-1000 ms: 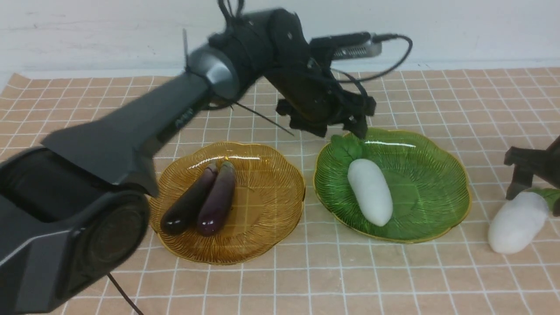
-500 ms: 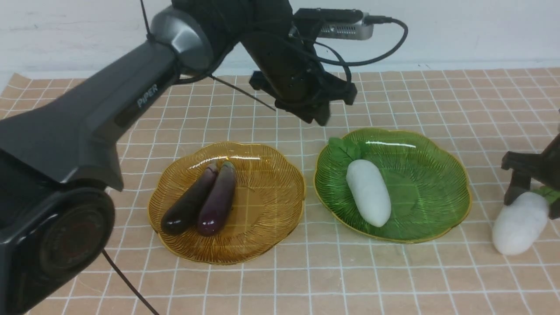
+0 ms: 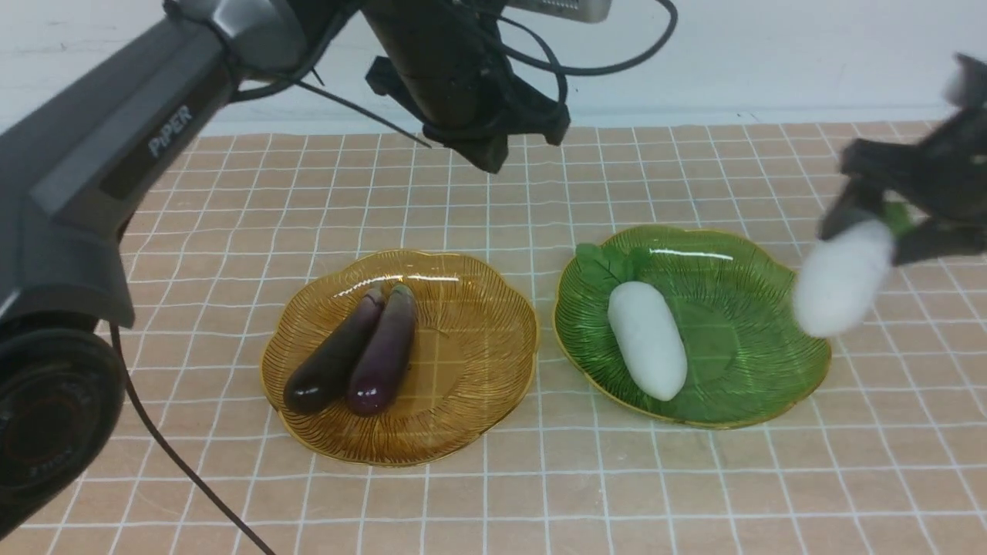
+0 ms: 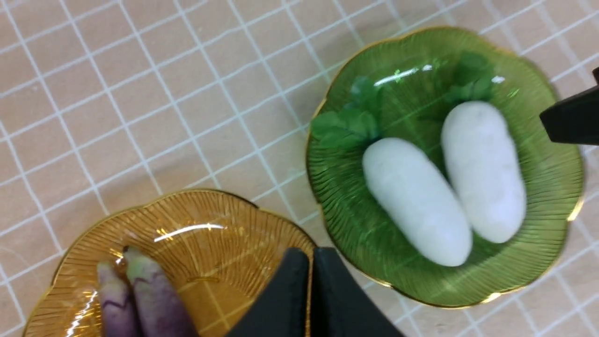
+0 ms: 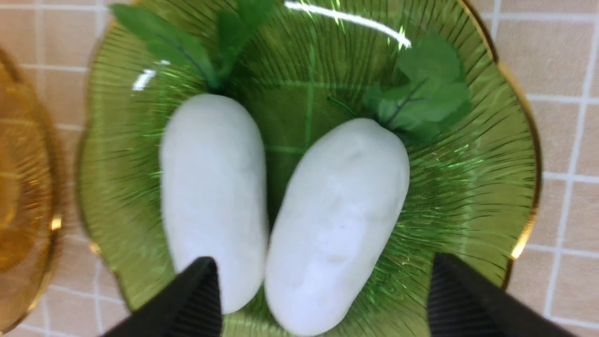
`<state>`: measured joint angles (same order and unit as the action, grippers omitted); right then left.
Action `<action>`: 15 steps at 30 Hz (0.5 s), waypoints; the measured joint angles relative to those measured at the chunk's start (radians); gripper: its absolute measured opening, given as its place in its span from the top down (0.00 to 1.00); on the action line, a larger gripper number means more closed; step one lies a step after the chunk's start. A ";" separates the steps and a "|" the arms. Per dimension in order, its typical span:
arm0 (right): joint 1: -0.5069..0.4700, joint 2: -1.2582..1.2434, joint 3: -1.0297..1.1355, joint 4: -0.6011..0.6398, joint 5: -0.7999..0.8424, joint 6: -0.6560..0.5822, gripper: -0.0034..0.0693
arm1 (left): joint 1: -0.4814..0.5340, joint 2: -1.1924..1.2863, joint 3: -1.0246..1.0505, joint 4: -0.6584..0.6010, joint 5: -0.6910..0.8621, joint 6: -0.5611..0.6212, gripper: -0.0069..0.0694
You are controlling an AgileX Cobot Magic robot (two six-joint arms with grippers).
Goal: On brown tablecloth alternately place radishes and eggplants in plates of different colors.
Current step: 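Place the white radish on the plate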
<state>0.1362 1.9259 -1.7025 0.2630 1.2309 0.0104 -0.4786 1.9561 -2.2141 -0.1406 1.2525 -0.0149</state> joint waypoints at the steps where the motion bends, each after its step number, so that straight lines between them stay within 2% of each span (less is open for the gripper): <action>1: 0.001 -0.032 0.003 0.000 0.002 -0.010 0.27 | 0.000 -0.019 0.005 -0.001 0.001 0.000 0.91; 4: 0.009 -0.199 0.055 -0.001 0.002 -0.010 0.48 | 0.000 -0.085 0.050 0.002 0.001 0.000 0.91; 7: 0.013 -0.414 0.156 -0.009 0.007 -0.021 0.74 | 0.000 -0.171 0.133 0.025 0.001 -0.001 0.91; 9: 0.015 -0.522 0.206 -0.024 0.009 -0.021 0.83 | 0.000 -0.209 0.173 0.041 0.001 -0.001 0.91; 14: 0.016 -0.752 0.352 -0.065 -0.060 -0.022 0.94 | 0.000 -0.335 0.315 0.094 0.001 -0.012 0.91; 15: 0.016 -0.812 0.405 -0.080 -0.124 -0.022 0.96 | 0.000 -0.369 0.357 0.106 0.001 -0.016 0.91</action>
<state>0.1527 1.1136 -1.2973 0.1827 1.1065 -0.0113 -0.4786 1.5867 -1.8568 -0.0345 1.2535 -0.0306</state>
